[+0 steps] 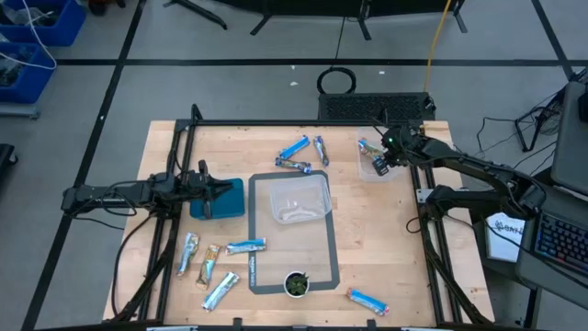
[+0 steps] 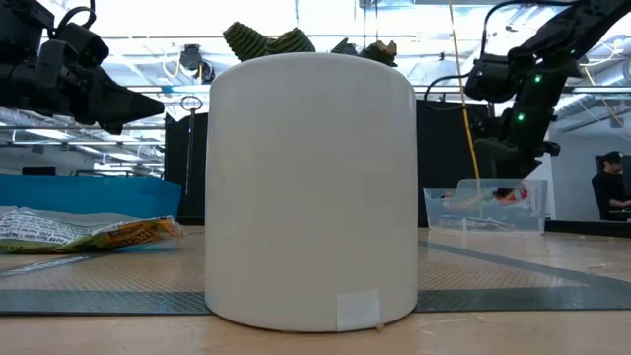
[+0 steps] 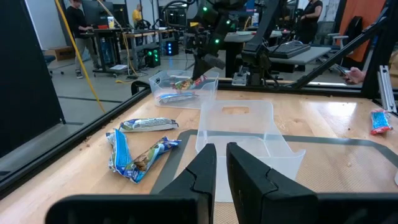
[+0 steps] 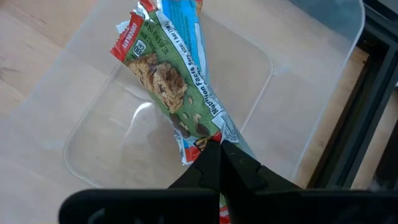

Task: Pick and place Granola Bars by type
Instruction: Put the red granola bar into the right transparent bin

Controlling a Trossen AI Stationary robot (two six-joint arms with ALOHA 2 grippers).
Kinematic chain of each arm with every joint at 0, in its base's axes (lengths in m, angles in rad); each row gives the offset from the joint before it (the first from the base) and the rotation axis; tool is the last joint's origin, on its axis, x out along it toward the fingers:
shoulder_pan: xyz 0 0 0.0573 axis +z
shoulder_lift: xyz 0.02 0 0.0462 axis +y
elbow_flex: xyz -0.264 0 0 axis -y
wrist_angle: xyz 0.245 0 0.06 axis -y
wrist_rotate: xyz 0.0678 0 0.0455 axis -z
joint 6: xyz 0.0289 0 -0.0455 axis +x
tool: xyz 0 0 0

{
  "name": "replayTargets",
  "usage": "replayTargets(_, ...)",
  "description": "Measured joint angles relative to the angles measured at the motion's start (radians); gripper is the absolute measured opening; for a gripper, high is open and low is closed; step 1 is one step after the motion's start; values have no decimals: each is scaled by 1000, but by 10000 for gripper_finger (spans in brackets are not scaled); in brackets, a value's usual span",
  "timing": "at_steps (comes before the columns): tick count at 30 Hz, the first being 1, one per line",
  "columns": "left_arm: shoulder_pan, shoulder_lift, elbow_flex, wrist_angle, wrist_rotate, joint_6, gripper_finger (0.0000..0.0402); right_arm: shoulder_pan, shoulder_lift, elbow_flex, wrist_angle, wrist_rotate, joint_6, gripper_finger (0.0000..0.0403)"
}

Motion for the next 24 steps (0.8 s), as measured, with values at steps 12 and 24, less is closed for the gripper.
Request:
replayTargets(12, 0, 0, 0, 0, 0, 0, 42, 0, 8, 0, 11, -70, 1, 0)
replayTargets(24, 0, 0, 0, 0, 0, 0, 42, 0, 8, -1, 23, -137, 0, 0)
